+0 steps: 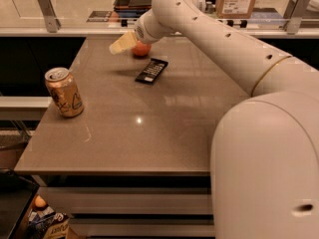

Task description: Pick apple

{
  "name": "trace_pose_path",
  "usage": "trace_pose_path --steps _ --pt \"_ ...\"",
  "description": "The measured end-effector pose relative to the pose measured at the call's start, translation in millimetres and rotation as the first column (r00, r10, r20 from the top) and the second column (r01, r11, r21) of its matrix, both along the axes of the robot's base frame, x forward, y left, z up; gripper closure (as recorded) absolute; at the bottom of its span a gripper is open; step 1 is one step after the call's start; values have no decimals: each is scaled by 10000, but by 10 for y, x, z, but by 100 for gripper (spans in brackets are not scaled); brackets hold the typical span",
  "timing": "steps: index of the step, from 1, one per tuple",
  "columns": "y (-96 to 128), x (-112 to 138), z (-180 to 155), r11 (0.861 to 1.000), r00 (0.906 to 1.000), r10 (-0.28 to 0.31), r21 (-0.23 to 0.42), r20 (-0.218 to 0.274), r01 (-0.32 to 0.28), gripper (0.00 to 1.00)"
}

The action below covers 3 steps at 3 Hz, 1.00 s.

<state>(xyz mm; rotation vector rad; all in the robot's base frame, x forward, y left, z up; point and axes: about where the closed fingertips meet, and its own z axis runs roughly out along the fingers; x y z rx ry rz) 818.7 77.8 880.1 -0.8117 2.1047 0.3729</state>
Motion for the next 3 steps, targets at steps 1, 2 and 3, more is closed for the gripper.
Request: trace_pose_path --steps 1,2,3 --pt "-43 161 -59 10000 10000 22 46 -17 -22 0" --pt "-129 274 -109 9999 10000 20 171 6 -21 0" --pt "-211 367 -153 9994 10000 16 341 56 -18 0"
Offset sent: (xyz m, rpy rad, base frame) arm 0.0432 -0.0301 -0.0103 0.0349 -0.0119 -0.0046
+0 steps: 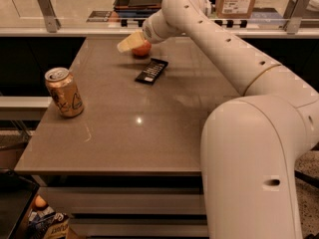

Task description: Pick apple

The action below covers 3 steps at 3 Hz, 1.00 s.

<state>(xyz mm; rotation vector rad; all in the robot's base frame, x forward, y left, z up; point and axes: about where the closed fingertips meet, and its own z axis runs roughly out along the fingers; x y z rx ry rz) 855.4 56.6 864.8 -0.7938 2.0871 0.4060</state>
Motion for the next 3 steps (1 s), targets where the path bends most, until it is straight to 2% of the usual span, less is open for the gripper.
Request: trace_pose_path --steps 1,2,3 --pt "-45 67 -52 9999 10000 37 164 1 -37 15" --pt "-22 97 -118 9995 9999 113 300 -32 -112 35" --pt "2 96 -146 9995 9999 143 292 -69 -140 59"
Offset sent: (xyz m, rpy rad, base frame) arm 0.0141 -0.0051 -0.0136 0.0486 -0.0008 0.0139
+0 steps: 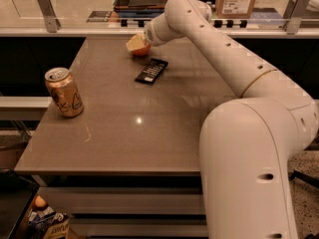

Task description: Pick apple

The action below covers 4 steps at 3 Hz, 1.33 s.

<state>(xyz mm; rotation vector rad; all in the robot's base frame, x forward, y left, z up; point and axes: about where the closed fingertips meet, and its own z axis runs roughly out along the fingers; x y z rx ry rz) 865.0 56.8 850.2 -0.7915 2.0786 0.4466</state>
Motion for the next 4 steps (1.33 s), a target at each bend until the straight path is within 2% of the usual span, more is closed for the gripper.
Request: trace_pose_path --steps 2,4 --pt "55 -2 -61 10000 9999 70 -13 -78 -70 100" --pt "56 -2 -62 10000 9999 72 -12 -79 -72 100"
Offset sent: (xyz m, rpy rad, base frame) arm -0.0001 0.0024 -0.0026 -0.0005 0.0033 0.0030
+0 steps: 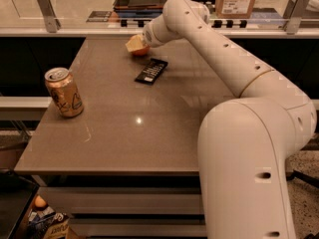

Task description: Pick apple

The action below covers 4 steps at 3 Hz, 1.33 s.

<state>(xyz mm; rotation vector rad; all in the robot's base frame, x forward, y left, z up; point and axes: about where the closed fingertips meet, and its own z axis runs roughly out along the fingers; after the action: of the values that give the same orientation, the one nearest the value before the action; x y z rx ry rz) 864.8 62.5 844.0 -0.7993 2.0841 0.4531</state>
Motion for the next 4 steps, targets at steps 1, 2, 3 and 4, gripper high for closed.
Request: trace_pose_path --steps 1,2,3,4 --pt "0 0 1 10000 10000 0 0 1 0 100" --pt "-1 -1 2 10000 10000 -1 0 1 1 100" --pt "-1 -1 3 10000 10000 -1 0 2 1 100" --pt "-17 -11 39 10000 10000 -28 -24 43 28 100"
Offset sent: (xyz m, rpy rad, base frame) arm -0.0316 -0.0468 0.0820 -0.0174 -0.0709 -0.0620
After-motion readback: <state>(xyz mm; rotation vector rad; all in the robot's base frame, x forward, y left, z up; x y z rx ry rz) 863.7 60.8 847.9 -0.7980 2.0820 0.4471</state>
